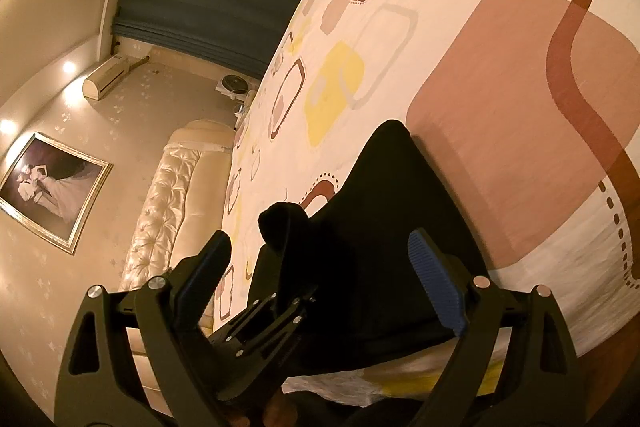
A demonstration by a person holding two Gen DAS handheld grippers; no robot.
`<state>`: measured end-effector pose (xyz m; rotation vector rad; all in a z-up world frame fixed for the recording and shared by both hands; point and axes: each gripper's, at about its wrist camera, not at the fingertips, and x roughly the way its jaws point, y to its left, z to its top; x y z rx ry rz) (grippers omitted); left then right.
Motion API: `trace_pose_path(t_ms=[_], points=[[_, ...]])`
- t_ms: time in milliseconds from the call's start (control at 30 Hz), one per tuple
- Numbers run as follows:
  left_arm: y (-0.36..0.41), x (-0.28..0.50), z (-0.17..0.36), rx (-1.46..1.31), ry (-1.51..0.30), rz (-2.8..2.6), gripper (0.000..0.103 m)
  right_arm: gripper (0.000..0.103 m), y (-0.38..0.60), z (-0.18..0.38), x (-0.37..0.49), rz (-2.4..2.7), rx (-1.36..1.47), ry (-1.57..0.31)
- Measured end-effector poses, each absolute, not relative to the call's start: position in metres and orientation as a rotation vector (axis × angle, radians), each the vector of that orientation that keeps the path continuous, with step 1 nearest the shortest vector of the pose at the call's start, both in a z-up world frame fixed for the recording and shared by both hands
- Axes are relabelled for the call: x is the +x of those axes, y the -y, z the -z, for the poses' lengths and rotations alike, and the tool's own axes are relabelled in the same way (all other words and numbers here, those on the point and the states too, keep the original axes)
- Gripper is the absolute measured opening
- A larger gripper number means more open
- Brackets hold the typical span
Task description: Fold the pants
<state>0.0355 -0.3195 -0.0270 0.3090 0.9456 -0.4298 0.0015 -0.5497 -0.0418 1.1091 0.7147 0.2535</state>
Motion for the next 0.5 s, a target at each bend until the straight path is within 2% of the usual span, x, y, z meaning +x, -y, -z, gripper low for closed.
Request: trace_pose_path(t_ms=[33,100,200,233,267,367,500], points=[[0.319,0.033,0.024,0.308,-0.94,0.426,0.049,0.09,0.55,0.041,0.001,-0.251,1.112,-0.712],[0.312,0.028,0.013,0.272,-0.927,0.431,0.064,0.09,0.553,0.04,0.001,-0.249,1.114,-0.706],[0.293,0.021,-0.009,0.212,-0.913,0.46,0.065,0.09,0.555,0.035,0.0,-0.257,1.104,-0.697],[0.283,0.017,-0.018,0.191,-0.895,0.462,0.075,0.09,0.555,0.033,0.0,-0.26,1.101,-0.694],[0.267,0.014,-0.029,0.162,-0.867,0.462,0.078,0.09,0.554,0.031,0.0,-0.265,1.097,-0.693],[0.216,0.01,-0.047,0.098,-0.815,0.431,0.081,0.09,0.547,0.026,0.001,-0.285,1.061,-0.708],[0.141,0.019,-0.038,-0.033,-0.867,0.355,0.082,0.09,0.523,0.031,0.014,-0.313,0.968,-0.802]])
